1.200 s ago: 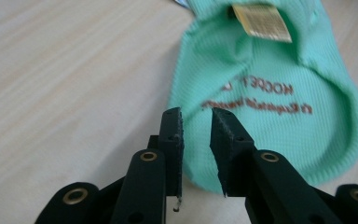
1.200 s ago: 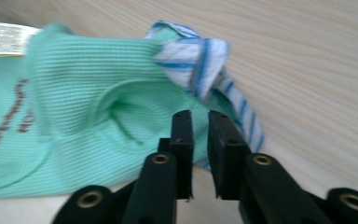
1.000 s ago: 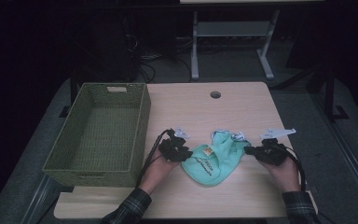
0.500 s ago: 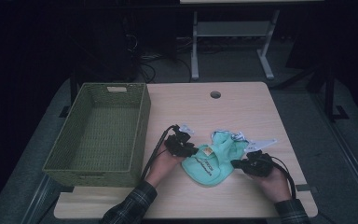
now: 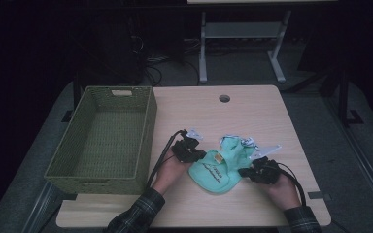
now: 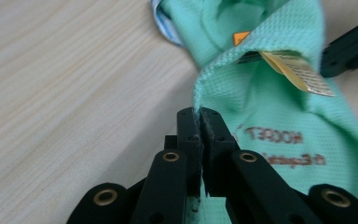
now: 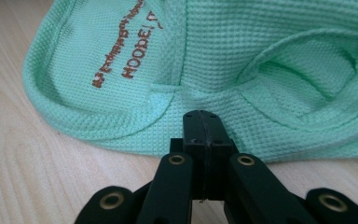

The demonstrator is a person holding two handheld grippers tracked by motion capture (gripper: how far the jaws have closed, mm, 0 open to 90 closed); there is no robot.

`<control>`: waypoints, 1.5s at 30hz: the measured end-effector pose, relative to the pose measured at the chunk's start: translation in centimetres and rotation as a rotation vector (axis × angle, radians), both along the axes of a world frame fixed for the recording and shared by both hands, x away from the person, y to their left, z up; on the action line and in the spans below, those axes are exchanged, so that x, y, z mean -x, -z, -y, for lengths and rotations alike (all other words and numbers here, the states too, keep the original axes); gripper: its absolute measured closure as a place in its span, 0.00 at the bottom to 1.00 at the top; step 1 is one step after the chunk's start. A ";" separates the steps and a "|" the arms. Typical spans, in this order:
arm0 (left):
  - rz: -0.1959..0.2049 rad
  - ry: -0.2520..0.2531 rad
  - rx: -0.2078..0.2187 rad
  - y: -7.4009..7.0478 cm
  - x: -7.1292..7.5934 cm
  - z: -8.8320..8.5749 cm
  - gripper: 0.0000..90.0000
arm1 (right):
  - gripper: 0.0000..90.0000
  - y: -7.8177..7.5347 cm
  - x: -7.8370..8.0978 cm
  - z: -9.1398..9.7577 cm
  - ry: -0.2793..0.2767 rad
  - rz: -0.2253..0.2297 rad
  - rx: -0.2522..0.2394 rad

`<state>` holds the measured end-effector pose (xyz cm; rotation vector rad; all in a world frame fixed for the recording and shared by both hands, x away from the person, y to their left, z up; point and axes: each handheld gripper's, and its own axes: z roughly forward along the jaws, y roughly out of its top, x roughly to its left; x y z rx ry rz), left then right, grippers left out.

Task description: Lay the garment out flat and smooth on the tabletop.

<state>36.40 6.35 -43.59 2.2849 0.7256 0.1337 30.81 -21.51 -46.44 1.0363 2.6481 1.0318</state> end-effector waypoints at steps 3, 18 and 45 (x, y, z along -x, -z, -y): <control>0.041 0.044 0.007 -0.7 1.0 0.2 0.96 | 1.00 0.0 0.0 0.0 -0.005 0.003 0.000; -0.006 0.212 -0.079 1.5 4.2 2.7 0.96 | 1.00 0.0 0.0 0.0 -0.003 0.004 0.001; 0.021 0.104 0.014 -1.0 -4.8 6.2 0.78 | 1.00 0.0 0.2 -0.1 -0.003 0.010 0.004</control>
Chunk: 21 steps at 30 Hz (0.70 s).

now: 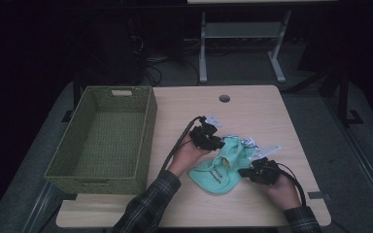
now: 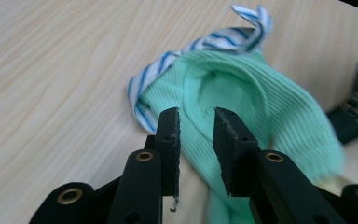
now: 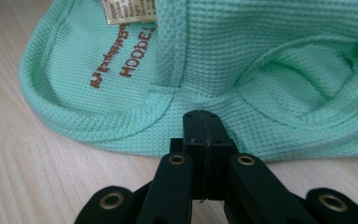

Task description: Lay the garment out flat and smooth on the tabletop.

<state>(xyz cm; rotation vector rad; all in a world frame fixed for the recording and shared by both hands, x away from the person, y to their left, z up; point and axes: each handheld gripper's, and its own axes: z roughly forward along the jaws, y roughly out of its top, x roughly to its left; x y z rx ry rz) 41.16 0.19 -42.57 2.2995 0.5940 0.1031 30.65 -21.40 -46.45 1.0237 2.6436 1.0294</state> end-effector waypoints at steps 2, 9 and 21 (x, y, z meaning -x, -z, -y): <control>0.005 0.000 -0.008 0.3 -0.6 0.8 0.77 | 1.00 0.0 0.0 0.0 -0.003 0.003 0.005; -0.006 0.008 -0.070 1.4 -2.1 2.8 0.76 | 1.00 0.0 0.0 0.0 -0.006 0.003 0.009; 0.018 -0.010 -0.160 3.2 -3.0 4.0 0.92 | 1.00 0.0 0.1 0.0 -0.011 0.002 0.011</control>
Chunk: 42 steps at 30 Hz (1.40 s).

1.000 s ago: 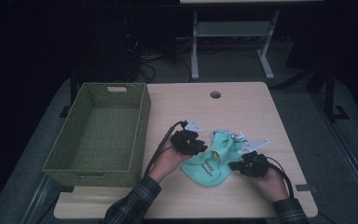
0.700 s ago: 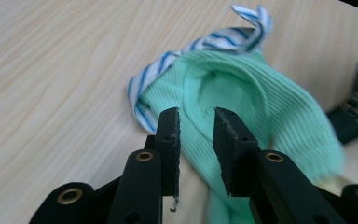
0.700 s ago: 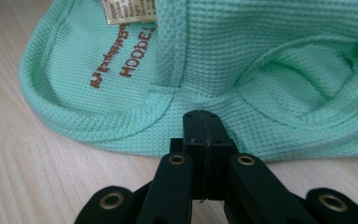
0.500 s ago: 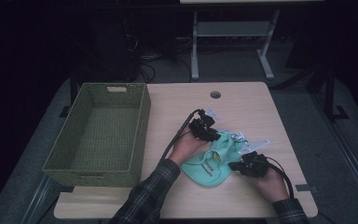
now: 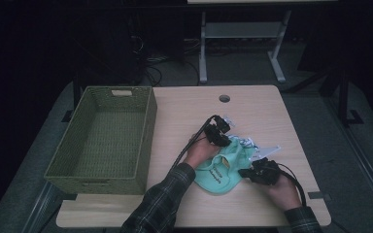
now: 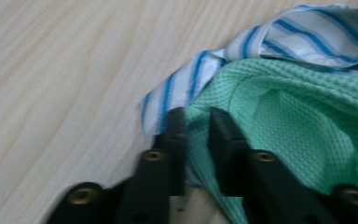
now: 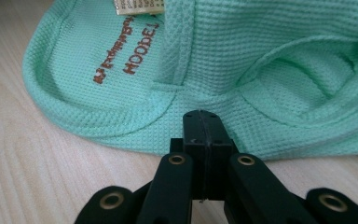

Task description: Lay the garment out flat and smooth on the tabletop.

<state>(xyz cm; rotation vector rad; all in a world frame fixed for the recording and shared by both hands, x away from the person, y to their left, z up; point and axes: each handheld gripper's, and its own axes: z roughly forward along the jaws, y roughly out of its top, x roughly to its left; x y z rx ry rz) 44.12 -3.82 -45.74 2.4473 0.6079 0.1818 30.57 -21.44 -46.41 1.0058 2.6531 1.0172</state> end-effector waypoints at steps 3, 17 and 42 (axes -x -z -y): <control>-0.009 0.000 -0.001 0.0 -0.2 0.0 0.99 | 1.00 0.0 0.0 0.0 0.000 0.001 0.001; 0.033 -0.108 0.045 -2.3 -1.5 -2.7 1.00 | 0.99 -0.1 0.0 0.1 -0.003 0.008 0.012; 0.038 -0.215 0.059 -2.4 -1.7 -4.6 1.00 | 0.88 -0.3 0.8 -2.9 0.007 0.052 0.030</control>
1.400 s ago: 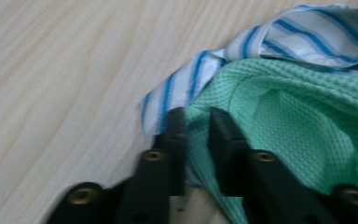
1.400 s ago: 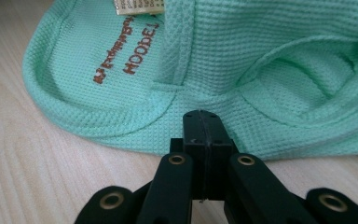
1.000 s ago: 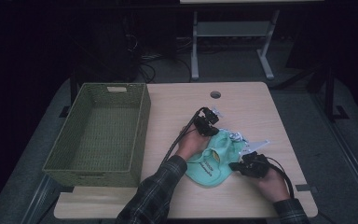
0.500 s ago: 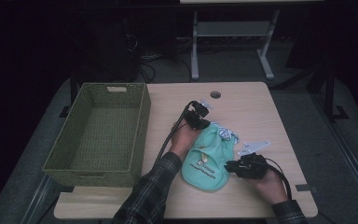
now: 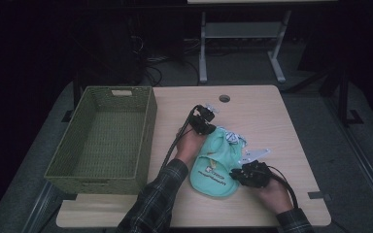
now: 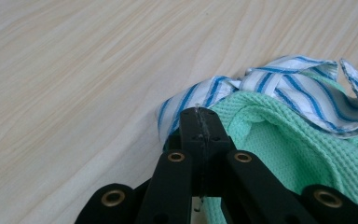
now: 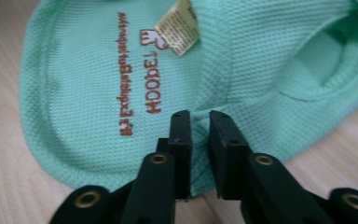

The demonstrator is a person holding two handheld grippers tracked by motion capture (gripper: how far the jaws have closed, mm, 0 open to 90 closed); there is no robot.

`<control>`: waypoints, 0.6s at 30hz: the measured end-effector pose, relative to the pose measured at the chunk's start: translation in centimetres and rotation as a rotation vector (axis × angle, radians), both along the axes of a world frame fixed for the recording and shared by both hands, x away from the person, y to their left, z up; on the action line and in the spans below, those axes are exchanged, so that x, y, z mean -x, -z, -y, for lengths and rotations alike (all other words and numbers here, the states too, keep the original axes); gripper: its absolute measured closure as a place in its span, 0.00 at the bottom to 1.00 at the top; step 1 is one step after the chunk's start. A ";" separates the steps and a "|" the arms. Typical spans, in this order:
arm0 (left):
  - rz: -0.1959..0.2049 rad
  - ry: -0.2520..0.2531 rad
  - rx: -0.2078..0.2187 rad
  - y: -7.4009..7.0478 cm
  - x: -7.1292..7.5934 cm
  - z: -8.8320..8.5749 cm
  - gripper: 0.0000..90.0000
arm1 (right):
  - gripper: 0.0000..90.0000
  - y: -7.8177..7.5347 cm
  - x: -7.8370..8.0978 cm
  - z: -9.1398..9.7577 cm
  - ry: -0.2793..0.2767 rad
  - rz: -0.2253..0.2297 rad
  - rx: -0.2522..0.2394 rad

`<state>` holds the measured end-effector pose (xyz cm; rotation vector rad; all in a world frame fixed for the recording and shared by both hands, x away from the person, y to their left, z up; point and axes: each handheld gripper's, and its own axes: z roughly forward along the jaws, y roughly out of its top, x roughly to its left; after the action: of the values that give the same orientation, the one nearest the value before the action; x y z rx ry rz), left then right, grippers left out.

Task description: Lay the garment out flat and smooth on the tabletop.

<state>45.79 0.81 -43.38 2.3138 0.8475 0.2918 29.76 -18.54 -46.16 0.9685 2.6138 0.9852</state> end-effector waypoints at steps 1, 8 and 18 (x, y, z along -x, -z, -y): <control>0.001 -0.009 0.002 0.0 0.1 -0.1 1.00 | 0.88 0.0 0.0 0.1 0.004 -0.001 0.002; -0.006 -0.048 0.008 0.2 0.1 -1.3 1.00 | 0.99 -0.2 -0.2 0.6 0.020 0.024 0.035; -0.027 -0.113 0.015 0.7 0.1 -3.2 1.00 | 1.00 -0.8 -0.4 2.9 0.057 0.029 0.037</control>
<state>45.67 4.02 -44.04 2.2642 0.9928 0.3024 30.13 -21.42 -45.37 1.0068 2.5567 0.9269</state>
